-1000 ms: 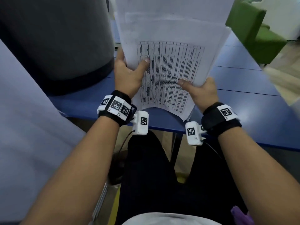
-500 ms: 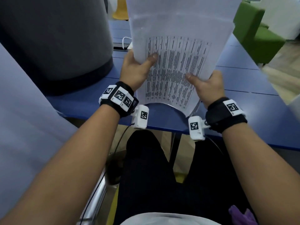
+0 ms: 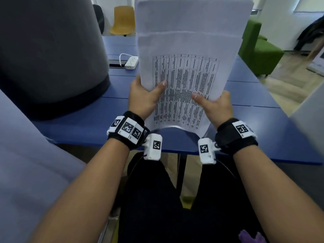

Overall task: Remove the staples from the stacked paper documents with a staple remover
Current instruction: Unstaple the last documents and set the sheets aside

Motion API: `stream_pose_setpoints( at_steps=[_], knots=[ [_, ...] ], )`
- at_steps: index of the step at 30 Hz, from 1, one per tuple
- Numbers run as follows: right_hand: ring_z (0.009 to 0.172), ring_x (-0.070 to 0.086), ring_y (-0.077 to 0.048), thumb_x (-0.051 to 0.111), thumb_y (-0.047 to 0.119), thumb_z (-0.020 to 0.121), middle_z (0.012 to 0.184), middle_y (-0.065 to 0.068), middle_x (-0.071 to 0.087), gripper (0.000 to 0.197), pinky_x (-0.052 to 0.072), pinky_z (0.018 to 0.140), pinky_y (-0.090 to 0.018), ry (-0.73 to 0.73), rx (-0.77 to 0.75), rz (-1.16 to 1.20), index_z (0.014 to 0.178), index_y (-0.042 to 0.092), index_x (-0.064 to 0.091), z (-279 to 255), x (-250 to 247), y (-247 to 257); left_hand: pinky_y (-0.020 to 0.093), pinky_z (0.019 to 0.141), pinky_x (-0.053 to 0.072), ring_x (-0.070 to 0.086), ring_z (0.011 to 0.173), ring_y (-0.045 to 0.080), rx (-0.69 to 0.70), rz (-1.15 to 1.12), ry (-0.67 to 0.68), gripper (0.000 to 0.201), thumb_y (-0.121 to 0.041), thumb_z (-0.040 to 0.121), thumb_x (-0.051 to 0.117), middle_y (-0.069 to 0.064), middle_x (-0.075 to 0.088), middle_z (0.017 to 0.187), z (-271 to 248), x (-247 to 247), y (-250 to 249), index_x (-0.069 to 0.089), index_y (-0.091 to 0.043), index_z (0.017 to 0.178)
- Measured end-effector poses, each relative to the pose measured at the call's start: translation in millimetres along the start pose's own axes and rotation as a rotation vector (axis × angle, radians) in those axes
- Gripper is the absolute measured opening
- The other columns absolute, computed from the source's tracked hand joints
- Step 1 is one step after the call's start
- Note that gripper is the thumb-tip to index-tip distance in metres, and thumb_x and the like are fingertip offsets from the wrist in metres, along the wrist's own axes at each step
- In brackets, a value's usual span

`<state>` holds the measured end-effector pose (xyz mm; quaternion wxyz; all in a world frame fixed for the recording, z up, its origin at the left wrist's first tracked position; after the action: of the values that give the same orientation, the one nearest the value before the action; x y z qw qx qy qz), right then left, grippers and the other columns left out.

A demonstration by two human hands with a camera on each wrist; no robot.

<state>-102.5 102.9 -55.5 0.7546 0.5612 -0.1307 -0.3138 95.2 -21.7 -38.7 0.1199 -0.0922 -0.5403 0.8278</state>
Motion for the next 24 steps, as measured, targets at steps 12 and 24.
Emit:
stream_pose_setpoints(
  at_steps=[12,24],
  knots=[
    [0.098,0.07,-0.002,0.077,0.03,0.086,0.108,0.009,0.074,0.027,0.055,0.081,-0.018,0.075,0.071,-0.174,0.112,0.024,0.07,7,-65,-3,0.048,0.107,0.051,0.067,0.117,0.021,-0.201,-0.047,0.3,0.037,-0.02,0.089,0.06,0.004,0.069,0.126,2,54,15,0.05,-0.025,0.124],
    [0.1,0.064,-0.027,0.086,0.015,0.074,0.111,0.001,0.065,0.068,0.052,0.093,-0.039,-0.15,0.442,-0.895,0.131,0.031,0.051,3,-244,-59,0.027,0.075,0.06,0.068,0.097,0.027,-0.339,0.443,0.751,0.022,-0.021,0.092,0.064,0.012,0.072,0.114,-63,259,32,0.066,-0.008,0.109]
  ],
)
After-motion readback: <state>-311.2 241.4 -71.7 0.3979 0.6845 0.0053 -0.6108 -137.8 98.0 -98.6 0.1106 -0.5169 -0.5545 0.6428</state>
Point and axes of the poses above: each hand's wrist, its own z-axis towards the middle knuckle, its own x-axis out of the palm, y = z × x, the point moved 6 cm from there along z, towards the middle knuckle
